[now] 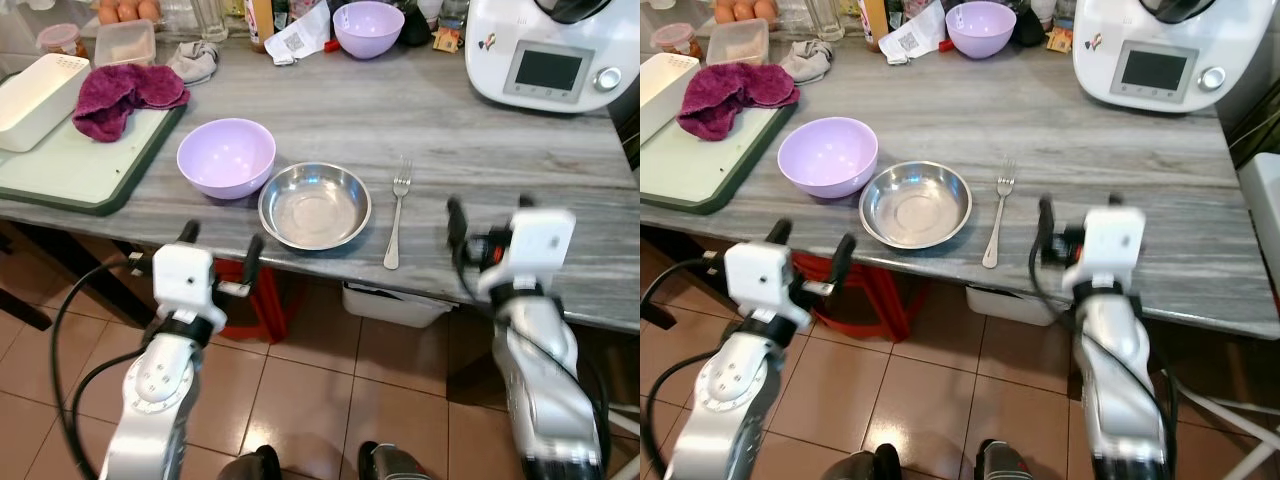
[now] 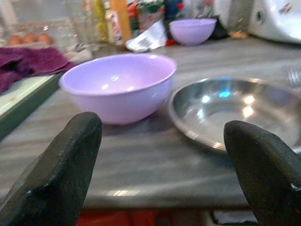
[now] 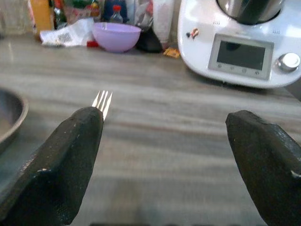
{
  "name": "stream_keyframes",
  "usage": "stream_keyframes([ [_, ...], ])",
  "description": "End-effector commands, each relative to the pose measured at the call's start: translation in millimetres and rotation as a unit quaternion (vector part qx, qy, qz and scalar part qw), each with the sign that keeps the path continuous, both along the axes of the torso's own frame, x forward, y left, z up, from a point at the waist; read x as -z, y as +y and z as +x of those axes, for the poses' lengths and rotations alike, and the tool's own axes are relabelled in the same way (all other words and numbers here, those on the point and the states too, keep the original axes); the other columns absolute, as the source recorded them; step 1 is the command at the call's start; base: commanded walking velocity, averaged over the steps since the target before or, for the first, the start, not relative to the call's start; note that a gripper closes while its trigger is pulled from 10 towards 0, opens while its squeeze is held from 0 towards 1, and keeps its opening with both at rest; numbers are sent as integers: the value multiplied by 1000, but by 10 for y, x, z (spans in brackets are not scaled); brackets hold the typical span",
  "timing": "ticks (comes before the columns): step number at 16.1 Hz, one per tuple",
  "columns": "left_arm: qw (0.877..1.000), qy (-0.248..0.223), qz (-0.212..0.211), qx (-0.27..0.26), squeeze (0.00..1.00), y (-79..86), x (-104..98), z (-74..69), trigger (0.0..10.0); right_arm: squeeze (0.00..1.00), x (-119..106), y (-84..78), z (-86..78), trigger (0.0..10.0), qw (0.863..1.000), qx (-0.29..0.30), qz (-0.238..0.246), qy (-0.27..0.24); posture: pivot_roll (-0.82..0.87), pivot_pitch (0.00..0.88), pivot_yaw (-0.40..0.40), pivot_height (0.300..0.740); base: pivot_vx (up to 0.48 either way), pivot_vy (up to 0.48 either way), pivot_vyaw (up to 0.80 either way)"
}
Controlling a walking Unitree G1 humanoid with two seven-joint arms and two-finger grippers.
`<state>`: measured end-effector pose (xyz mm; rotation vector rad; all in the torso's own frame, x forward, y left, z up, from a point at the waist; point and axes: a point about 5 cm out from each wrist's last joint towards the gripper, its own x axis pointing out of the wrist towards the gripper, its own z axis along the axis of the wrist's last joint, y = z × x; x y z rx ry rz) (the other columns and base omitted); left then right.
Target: Setting the table
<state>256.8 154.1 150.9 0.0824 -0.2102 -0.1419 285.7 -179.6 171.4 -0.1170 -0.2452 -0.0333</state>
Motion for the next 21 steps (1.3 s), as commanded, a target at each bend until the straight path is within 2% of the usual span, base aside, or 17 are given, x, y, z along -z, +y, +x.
stream_keyframes([
  [1, 1000, 5, 10, -18, 0, 72, 18, -32, 10000, 1000, 2, 7, -47, 10000, 1000, 3, -1, -1, -96, 157, 7, 740, 0, 0, 0],
  [3, 998, 11, 31, -48, 0, 173, 75, -74, 10000, 1000, 66, 18, -138, 10000, 1000, 9, 8, 6, -87, 146, 10, 740, 0, 0, 0],
  [6, 995, 19, 44, -86, 0, 302, 180, -129, 10000, 1000, 177, -8, -182, 10000, 999, 22, 5, 23, -88, 112, 21, 740, 0, 0, 0],
  [7, 994, 26, 45, -97, 0, 308, 228, -101, 10000, 0, 196, -21, -157, 10000, 999, 23, 1, 30, -85, 86, 22, 740, 0, 0, 0],
  [12, 995, 17, 48, -88, 0, 230, 214, 95, 10000, 0, 137, 92, -54, 10000, 999, 14, -40, 26, -106, 35, 16, 740, 0, 0, 0],
  [13, 995, 16, 48, -84, 0, 205, 213, 113, 10000, 0, 163, 148, -44, 10000, 999, -14, -33, 30, -110, 29, 20, 740, 0, 0, 0],
  [16, 996, 14, 54, -68, 0, 147, 208, 160, 10000, 0, 226, 160, -22, 10000, 999, -9, -27, 41, -110, 34, 41, 740, 0, 0, 0],
  [18, 997, 13, 55, -53, 0, 109, 182, 181, 10000, 0, 261, 171, -26, 10000, 999, -2, 18, 48, -121, 45, 54, 740, 0, 0, 0],
  [19, 997, 11, 53, -51, 0, 90, 155, 196, 10000, 0, 265, 156, -40, 10000, 998, 12, 21, 55, -127, 65, 63, 740, 0, 0, 0],
  [20, 998, 9, 51, -45, 0, 70, 139, 201, 10000, 0, 280, 169, -56, 10000, 997, -6, 39, 70, -130, 71, 65, 740, 0, 0, 0],
  [21, 998, 9, 49, -44, 0, 48, 135, 206, 10000, 0, 274, 171, -79, 10000, 997, -7, 34, 62, -134, 87, 70, 740, 0, 0, 0],
])
